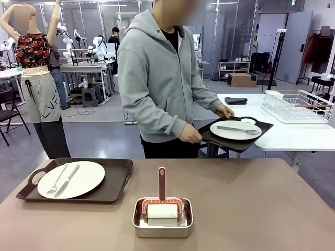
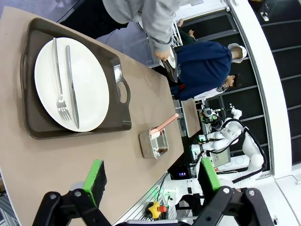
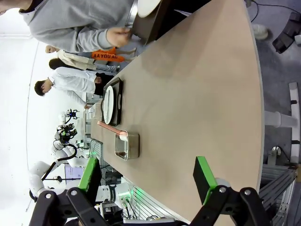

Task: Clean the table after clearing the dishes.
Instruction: When the left (or right) Handle tray is removed, use the left hand (or right hand) to clean the left (or right) side of the table with the Lint Roller.

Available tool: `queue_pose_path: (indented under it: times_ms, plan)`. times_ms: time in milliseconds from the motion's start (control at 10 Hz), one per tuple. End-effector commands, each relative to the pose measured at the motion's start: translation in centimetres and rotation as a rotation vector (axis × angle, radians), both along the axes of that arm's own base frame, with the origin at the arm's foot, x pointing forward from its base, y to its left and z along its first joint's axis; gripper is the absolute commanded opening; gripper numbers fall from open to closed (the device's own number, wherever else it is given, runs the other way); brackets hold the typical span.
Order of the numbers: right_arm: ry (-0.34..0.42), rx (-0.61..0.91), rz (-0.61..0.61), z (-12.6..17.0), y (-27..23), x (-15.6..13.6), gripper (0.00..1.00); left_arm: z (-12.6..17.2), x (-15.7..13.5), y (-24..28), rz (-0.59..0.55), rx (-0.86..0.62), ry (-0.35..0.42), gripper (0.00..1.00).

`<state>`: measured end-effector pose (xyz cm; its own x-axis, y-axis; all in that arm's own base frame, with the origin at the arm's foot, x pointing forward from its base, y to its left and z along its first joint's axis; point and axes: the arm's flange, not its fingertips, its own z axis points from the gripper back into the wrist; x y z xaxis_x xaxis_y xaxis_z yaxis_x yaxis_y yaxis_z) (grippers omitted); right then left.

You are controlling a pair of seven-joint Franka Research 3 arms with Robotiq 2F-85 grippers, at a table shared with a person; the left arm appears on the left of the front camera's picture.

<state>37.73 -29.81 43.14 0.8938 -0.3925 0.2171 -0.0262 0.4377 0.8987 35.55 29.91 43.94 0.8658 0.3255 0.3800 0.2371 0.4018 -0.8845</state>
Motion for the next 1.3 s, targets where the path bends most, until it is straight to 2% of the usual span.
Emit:
queue_pose_path:
  times_ms: [0,100,200,300,500,800,900,1000,1100,1200]
  plan:
    - [-0.002,0.007,0.002,0.0,0.0,-0.3,1.00,0.1,-0.1,0.1,0.000,0.001,-0.007,1.00]
    - [0.000,0.000,0.000,0.0,0.0,0.0,1.00,0.1,-0.1,0.1,0.000,0.001,-0.007,1.00]
    - [-0.080,-0.058,0.112,1.6,2.3,0.8,1.00,0.1,-0.1,0.1,0.000,0.001,-0.007,1.00]
    - [-0.122,-0.137,0.201,2.8,5.2,1.6,1.00,0.1,-0.1,0.1,0.000,0.001,-0.007,1.00]
    - [-0.221,-0.280,0.375,6.2,12.1,2.4,1.00,0.1,-0.1,0.1,0.000,0.001,-0.007,1.00]
    - [-0.299,-0.482,0.718,11.1,25.1,3.8,1.00,0.1,-0.1,0.1,0.000,0.001,-0.007,1.00]
    - [-0.324,-0.615,0.854,11.7,31.2,4.1,1.00,0.1,-0.1,0.1,0.000,0.001,-0.007,1.00]
    - [-0.328,-0.657,0.968,11.2,35.7,4.2,1.00,0.1,-0.1,0.1,0.000,0.001,-0.007,1.00]
    - [-0.344,-0.715,1.026,10.3,39.4,4.3,1.00,0.1,-0.1,0.1,0.000,0.001,-0.007,1.00]
    - [-0.398,-0.838,1.045,9.0,42.3,4.7,1.00,0.1,-0.1,0.1,0.000,0.001,-0.007,1.00]
